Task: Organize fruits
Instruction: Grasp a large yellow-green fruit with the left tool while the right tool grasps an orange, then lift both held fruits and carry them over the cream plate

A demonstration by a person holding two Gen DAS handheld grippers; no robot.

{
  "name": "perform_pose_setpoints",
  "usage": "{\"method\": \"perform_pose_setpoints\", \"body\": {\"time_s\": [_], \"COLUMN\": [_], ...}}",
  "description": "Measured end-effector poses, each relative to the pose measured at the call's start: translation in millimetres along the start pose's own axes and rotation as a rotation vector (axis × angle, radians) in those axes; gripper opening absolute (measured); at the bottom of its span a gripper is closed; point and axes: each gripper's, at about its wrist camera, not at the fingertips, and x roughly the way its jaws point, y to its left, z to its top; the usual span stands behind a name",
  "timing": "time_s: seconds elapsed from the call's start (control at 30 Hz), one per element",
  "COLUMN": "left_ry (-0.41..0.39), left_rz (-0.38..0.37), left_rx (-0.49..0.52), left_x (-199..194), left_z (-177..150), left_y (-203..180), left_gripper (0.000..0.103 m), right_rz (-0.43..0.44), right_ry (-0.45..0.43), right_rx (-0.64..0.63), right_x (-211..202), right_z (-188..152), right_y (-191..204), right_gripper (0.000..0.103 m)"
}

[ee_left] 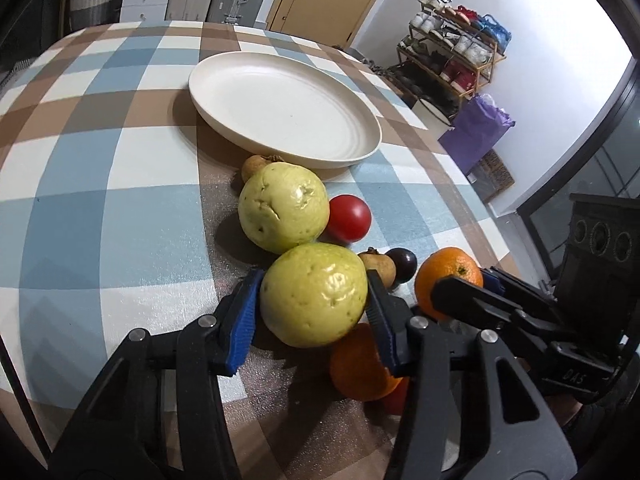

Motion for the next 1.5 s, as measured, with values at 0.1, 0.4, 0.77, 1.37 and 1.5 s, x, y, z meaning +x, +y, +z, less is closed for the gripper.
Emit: {"method": "perform_pose_setpoints", "body": {"time_s": [0.1,0.4,0.77,1.37,1.5], "left_ry": [0.000,-0.024,-0.079,-0.142,-0.135], "left_rz": [-0.008,-0.018,-0.043,-0.060,-0.062], "left_rx": [-0.008,0.004,0.013,0.016,0.010], "left_x": [-2.2,-14.5,-41.6,-67.4,-65.2], "left_z": [-0.5,-1.9,2.1,43.2,60.0], "left_y": [1.9,0.0,-6.9,-14.5,-13.0], "left_gripper": [0.047,0.047,0.047,0.047,0.047], "right_rz": [-0.002,-0.016,-0.011,0.030,0.039], "right_ry": [-0.004,-0.014,-0.036,-0.084,-0.082], "right_rx": [-0.004,-0.026,-0.050,-0.020,-0.002], "right_x": [-0.8,-1.1,-3.5,-0.5,5.1], "right_z": [-0.1,4.3,11.9,57.3,72.4], "right_y": [0.0,4.0,12.7,1.5,-5.4], "right_gripper": [0.039,0.039,0.039,0.039,0.039]}}
